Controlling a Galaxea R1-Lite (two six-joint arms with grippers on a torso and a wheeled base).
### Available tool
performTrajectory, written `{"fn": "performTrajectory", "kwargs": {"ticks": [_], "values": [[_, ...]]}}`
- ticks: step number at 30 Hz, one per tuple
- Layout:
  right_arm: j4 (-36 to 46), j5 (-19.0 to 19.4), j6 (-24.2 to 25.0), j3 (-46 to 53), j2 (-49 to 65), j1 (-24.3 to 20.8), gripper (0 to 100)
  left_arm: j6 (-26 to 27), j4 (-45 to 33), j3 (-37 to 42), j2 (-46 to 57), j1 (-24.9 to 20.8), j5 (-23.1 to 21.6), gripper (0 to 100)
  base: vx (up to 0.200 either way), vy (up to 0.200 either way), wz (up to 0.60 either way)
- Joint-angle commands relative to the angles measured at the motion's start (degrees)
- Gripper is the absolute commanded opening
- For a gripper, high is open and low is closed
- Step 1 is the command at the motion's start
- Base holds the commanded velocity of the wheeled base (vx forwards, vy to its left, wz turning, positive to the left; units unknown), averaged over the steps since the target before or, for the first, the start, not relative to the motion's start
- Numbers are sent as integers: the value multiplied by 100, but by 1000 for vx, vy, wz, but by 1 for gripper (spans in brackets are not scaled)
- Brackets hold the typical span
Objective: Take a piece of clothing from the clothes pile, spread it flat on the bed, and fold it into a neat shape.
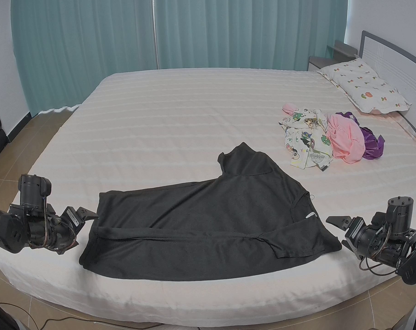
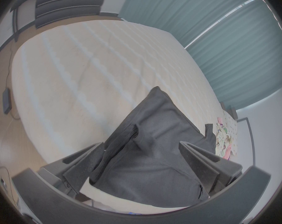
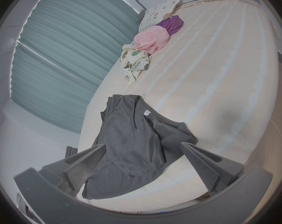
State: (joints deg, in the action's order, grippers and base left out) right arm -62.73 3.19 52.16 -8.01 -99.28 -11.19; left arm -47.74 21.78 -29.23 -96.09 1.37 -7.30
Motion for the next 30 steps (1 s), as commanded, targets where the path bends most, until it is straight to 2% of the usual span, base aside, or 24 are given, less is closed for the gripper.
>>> {"fn": "performTrajectory", "kwargs": {"ticks": [1, 3, 9, 13, 14, 21, 24, 30], "values": [[7, 322, -224, -131, -39, 337, 100, 414, -34, -504, -587, 13, -131, 100, 0, 0, 0], [15, 436, -294, -175, -100, 354, 100, 538, -34, -592, -701, 13, -210, 100, 0, 0, 0], [-2, 472, -549, -421, -531, 346, 100, 581, -104, -909, -1132, -13, -395, 100, 0, 0, 0], [-2, 753, -831, -553, -584, 363, 100, 581, -95, -1005, -1263, -13, -386, 100, 0, 0, 0], [-2, 858, -892, -588, -584, 363, 100, 581, -113, -1041, -1281, -13, -395, 0, 0, 0, 0], [15, 1192, -1446, -974, -1014, 363, 100, 564, -104, -1067, -1457, -5, -368, 0, 0, 0, 0], [15, 1219, -1657, -1185, -1260, 381, 100, 555, -104, -1067, -1474, 13, -360, 0, 0, 0, 0], [139, 1271, -1736, -1572, -1647, 390, 100, 546, -113, -1067, -1430, 30, -351, 0, 0, 0, 0]]}}
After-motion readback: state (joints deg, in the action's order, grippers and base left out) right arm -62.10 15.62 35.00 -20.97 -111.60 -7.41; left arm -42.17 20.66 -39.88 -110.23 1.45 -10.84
